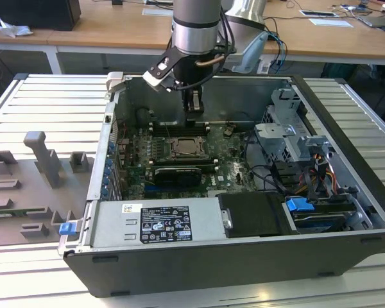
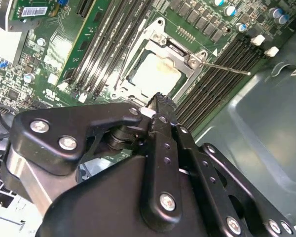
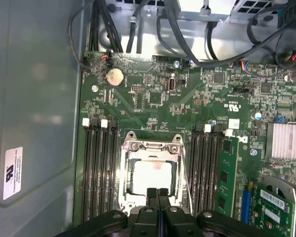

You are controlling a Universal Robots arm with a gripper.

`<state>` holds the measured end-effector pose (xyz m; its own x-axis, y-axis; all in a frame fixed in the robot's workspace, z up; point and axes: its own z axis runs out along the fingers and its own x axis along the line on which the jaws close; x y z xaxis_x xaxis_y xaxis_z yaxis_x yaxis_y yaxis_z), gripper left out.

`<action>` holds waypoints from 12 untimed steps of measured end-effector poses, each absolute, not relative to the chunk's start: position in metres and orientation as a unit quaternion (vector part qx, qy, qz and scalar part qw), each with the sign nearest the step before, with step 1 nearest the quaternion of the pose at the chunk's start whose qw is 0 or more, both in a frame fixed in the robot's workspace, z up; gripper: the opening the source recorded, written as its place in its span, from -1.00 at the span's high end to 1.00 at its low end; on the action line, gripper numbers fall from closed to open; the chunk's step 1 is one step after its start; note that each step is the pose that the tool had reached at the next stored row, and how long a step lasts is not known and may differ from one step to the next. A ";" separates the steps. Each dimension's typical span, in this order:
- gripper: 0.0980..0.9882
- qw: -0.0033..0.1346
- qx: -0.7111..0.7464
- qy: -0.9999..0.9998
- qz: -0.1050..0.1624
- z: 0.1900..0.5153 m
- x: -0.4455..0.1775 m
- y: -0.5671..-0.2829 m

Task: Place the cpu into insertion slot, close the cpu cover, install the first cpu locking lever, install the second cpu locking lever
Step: 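Install the first cpu locking lever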

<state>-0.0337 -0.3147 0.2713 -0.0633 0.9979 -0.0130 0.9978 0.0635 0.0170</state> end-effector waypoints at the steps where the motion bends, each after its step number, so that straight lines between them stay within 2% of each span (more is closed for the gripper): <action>1: 0.98 0.011 0.683 0.731 0.002 0.271 -0.034 -0.315; 12: 0.98 0.012 0.605 0.796 0.005 0.271 -0.034 -0.315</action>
<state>-0.0339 -0.3148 0.2708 -0.2684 0.9632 -0.0135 0.9630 0.2686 0.0217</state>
